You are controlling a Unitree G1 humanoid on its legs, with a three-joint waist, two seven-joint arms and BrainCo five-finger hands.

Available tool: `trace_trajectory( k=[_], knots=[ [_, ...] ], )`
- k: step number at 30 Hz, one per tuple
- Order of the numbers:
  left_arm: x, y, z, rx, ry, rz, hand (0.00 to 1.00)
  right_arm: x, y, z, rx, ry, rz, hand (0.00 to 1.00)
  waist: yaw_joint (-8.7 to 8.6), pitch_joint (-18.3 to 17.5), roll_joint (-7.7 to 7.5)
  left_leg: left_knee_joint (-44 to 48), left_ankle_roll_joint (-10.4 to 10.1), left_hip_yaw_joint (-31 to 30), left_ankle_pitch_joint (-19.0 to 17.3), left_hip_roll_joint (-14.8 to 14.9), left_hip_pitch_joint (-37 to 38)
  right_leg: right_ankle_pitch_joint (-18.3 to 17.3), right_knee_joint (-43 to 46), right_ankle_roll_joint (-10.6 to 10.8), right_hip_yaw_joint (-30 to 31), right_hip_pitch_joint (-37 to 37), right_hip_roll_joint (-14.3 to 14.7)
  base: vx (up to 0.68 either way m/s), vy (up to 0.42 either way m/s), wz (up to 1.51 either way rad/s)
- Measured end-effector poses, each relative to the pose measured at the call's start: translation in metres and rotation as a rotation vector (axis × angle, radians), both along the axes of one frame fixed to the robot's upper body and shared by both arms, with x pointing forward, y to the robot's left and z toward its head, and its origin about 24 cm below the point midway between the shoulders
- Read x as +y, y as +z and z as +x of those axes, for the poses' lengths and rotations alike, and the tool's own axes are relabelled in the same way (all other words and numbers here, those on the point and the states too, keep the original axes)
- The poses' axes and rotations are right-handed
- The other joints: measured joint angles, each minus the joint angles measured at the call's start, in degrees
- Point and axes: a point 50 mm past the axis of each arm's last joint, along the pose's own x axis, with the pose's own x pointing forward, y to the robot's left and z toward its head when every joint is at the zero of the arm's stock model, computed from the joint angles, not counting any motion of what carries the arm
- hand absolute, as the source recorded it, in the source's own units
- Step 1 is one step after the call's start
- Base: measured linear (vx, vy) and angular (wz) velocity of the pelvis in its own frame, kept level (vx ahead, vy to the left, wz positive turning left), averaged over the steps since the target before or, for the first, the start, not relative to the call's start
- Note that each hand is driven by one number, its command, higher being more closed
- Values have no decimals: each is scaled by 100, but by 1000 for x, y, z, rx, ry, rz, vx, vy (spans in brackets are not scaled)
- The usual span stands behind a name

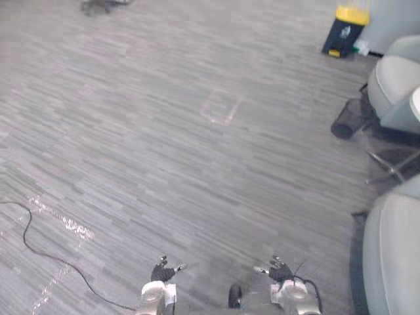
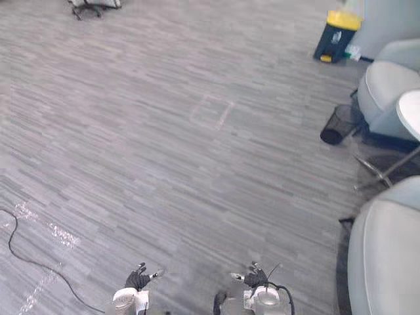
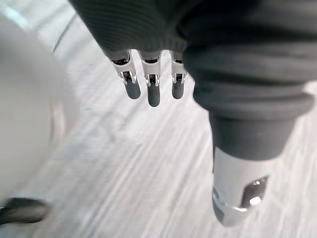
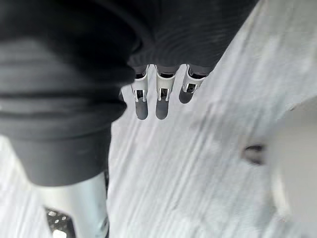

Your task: Organize the slippers on the shoe rack

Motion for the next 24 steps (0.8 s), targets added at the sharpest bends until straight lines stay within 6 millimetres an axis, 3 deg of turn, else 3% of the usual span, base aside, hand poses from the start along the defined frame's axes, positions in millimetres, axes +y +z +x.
trace_trajectory(
  k=[2, 3, 4, 5, 6, 7, 8, 10, 11, 12, 13, 14, 15, 17, 18, 20, 21, 22, 24],
  knots=[
    [4, 2, 3, -17, 3, 11, 0, 2, 0, 0, 3, -3, 6, 0, 41, 41, -92, -1190, 39, 70, 2, -301, -332, -93, -132, 189, 19, 285, -254, 431, 192, -15],
    [5, 3, 4, -18, -9, 17, 0, -2, -1, -1, 9, -14, 2, 0, 48, 36, -154, -2939, -49, -86, 445, -749, -405, -239, -222, 408, 58, 419, -527, 495, 287, -25],
    [4, 2, 4, -17, -15, 16, 0, -4, -2, -1, 18, -15, -4, 0, 90, 11, -136, -3469, -41, -227, 1269, -900, -399, -313, -316, 499, 174, 499, -614, 525, 300, -29],
    [4, 2, 5, -13, -27, 22, 0, -4, -4, -5, 40, -14, -5, 0, 112, -30, -191, -3465, 128, -153, 1181, -1083, -341, -311, -414, 540, 268, 610, -726, 590, 277, -2],
    [6, 2, 9, -7, -46, 31, 0, -2, -4, -4, 41, -2, 0, 0, 25, -46, -233, -3394, 299, -155, 1028, -1218, -440, 36, -449, 550, 320, 585, -821, 611, 271, 18],
    [7, 2, 9, -4, -48, 34, 0, -1, -5, -5, 43, -2, 2, 0, 24, -48, -256, -3331, 361, -150, 991, -1245, -447, 150, -443, 602, 336, 585, -851, 712, 327, 37],
    [10, 1, 7, 10, -50, 40, 0, -1, -7, -9, 60, -5, 6, 0, 21, -79, -324, -3211, 515, -117, 896, -1297, -428, 376, -274, 762, 433, 571, -926, 565, 282, 14],
    [13, -1, 2, 27, -42, 45, 0, -3, -9, -13, 82, -15, 6, 0, 65, -91, -346, -3269, 635, -27, 727, -1337, -74, 652, 746, 906, 687, 218, -968, 538, 259, -6],
    [12, -4, -6, 48, -42, 42, 0, -4, -9, -15, 86, -22, 4, 0, 35, -87, -340, -3632, 544, -53, 527, -1409, 422, 962, 2018, 1311, 830, -201, -1027, 532, 224, -12],
    [16, -6, -11, 75, -65, 58, 0, -6, -8, -13, 76, -24, 1, 0, -22, -54, -361, -3977, 516, -85, 379, -1544, 948, 865, 3581, 1506, 872, -805, -1149, 529, 200, 0],
    [17, -7, -12, 83, -75, 63, 0, -6, -9, -13, 78, -24, 1, 0, -53, -60, -384, -4061, 539, -110, 349, -1588, 1113, 743, 4026, 1411, 846, -981, -1174, 512, 126, 15],
    [16, -8, -13, 92, -87, 65, 0, -9, -8, -13, 76, -23, -7, 0, -58, -19, -423, -4347, 546, -136, 327, -1653, 1658, 317, 4755, 920, 657, -1353, -1164, 581, 52, 18],
    [13, -8, -13, 92, -94, 59, 0, -13, -8, -13, 74, -22, -17, 0, -76, 5, -368, -4581, 547, -154, 327, -1613, 2049, -3, 4868, 595, 369, -1673, -1084, 567, 18, 15],
    [9, -8, -10, 86, -95, 49, 0, -17, -6, -10, 60, -21, -28, 0, -106, 10, -270, -4834, 535, -215, 308, -1435, 2428, -360, 4283, 378, -84, -2199, -842, 460, -59, 21],
    [7, -7, -8, 78, -97, 45, 0, -19, -4, -6, 40, -20, -31, 0, -139, 16, -212, -4939, 475, -256, 237, -1312, 2540, -390, 3772, 386, -207, -2480, -695, 471, -124, 35],
    [5, -5, -2, 64, -114, 47, 0, -18, 1, 4, 5, -12, -31, 0, -291, 40, -236, -5177, 195, -362, 0, -1178, 2783, 215, 1897, 521, -198, -2962, -527, 504, -182, 40],
    [3, -5, -1, 65, -134, 50, 0, -17, 1, 4, 5, -13, -28, 0, -326, 49, -334, -5306, 109, -401, -72, -1242, 2960, 858, 1050, 551, -99, -2996, -561, 553, -254, 30],
    [-1, -7, -2, 81, -150, 42, 0, -20, 1, 6, 0, -17, -33, 0, -349, 82, -317, -5383, 97, -570, -113, -1238, 3221, 1397, 1143, 323, -66, -2909, -498, 465, -213, 9],
    [-13, -10, -4, 93, -165, 9, 0, -24, 3, 10, -6, -18, -46, 0, -306, 100, -105, -5164, 167, -725, 130, -1101, 3248, 872, 1578, 287, -53, -2914, -400, 573, -239, -6]
  ],
)
